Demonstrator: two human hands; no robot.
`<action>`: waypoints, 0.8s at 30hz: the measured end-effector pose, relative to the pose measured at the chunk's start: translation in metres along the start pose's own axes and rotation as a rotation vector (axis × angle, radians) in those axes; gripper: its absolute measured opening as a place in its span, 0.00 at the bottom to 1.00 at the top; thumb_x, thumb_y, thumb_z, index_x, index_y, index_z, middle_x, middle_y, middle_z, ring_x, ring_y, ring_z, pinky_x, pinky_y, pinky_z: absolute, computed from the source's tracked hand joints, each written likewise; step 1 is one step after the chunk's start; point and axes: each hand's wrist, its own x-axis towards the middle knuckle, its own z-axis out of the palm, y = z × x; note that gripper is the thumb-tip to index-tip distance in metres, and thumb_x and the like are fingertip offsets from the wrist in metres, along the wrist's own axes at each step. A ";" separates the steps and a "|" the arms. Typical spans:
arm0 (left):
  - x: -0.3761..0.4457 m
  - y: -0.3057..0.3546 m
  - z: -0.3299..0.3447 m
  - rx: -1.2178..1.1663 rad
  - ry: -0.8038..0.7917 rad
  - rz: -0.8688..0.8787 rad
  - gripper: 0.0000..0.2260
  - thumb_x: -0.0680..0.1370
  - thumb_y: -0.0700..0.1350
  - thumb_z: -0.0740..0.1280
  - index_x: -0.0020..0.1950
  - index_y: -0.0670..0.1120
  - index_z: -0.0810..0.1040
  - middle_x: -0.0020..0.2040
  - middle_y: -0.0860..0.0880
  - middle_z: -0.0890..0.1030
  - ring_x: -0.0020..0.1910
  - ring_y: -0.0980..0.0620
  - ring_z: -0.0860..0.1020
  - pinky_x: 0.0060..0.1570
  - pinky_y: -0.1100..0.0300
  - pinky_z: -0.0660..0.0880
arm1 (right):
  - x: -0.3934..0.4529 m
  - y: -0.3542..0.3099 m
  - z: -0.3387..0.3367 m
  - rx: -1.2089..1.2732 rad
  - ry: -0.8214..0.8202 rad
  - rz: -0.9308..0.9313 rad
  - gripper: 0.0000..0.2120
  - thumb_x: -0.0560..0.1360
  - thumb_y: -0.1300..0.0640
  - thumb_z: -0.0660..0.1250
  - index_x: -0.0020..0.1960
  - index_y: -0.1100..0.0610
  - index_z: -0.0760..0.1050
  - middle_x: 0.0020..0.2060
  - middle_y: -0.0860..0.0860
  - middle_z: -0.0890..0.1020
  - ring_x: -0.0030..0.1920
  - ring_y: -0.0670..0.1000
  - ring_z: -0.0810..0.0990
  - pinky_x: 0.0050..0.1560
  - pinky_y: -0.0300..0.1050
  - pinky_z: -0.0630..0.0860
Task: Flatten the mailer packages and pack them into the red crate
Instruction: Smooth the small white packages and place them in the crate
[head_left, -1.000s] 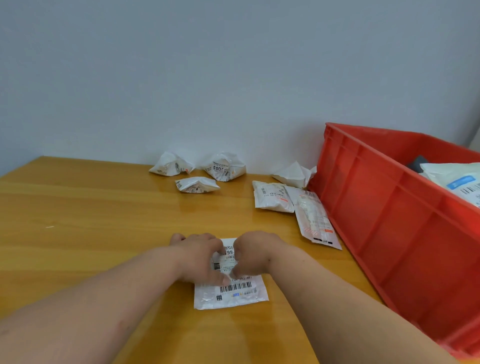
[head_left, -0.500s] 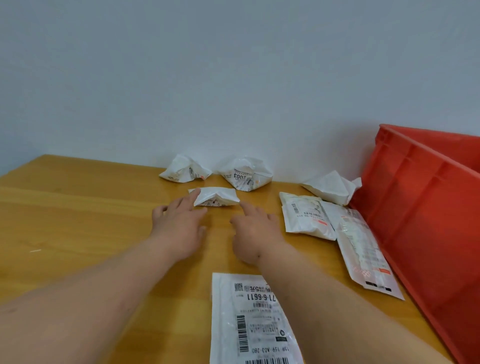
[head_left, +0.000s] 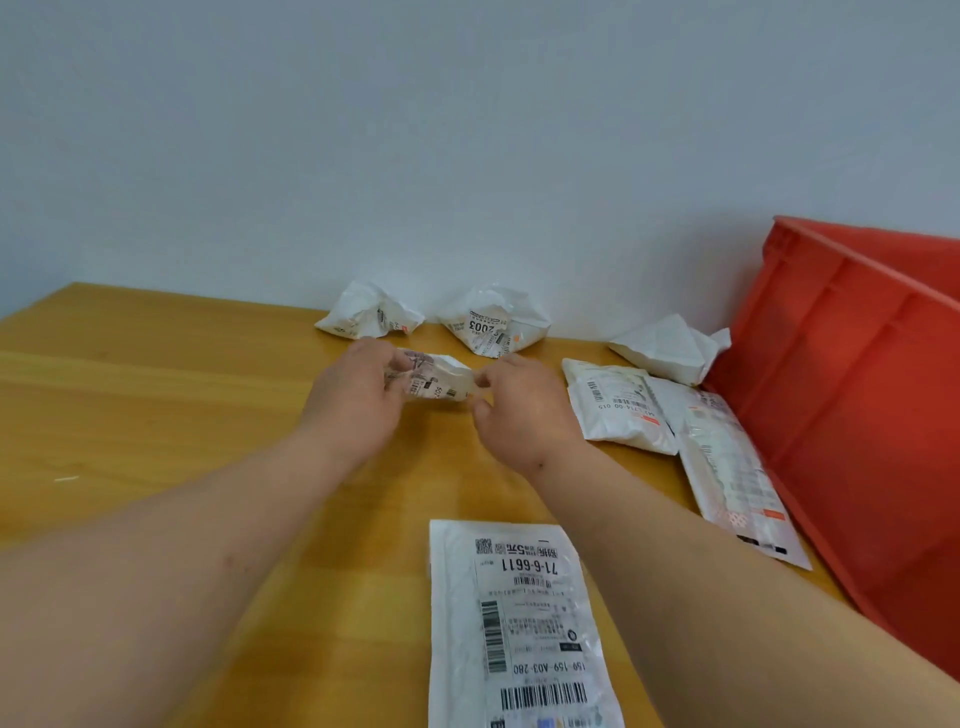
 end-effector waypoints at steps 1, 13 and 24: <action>-0.002 0.006 -0.006 -0.047 0.015 -0.022 0.04 0.80 0.41 0.65 0.54 0.48 0.77 0.52 0.50 0.77 0.45 0.54 0.75 0.42 0.64 0.68 | -0.004 -0.004 -0.009 0.071 0.037 0.038 0.09 0.79 0.55 0.65 0.56 0.56 0.77 0.52 0.50 0.79 0.55 0.53 0.77 0.56 0.49 0.74; -0.066 0.051 -0.069 -0.341 -0.082 -0.032 0.07 0.79 0.40 0.68 0.48 0.53 0.76 0.43 0.53 0.81 0.42 0.55 0.80 0.36 0.59 0.74 | -0.072 -0.022 -0.081 0.410 -0.023 0.149 0.14 0.81 0.58 0.62 0.37 0.49 0.68 0.36 0.48 0.75 0.38 0.50 0.72 0.34 0.42 0.66; -0.115 0.070 -0.069 -0.511 -0.216 -0.144 0.02 0.80 0.40 0.67 0.52 0.45 0.76 0.47 0.45 0.84 0.46 0.44 0.84 0.49 0.43 0.80 | -0.131 -0.015 -0.100 0.830 -0.336 0.362 0.13 0.74 0.59 0.74 0.55 0.59 0.75 0.47 0.56 0.86 0.43 0.52 0.84 0.43 0.46 0.81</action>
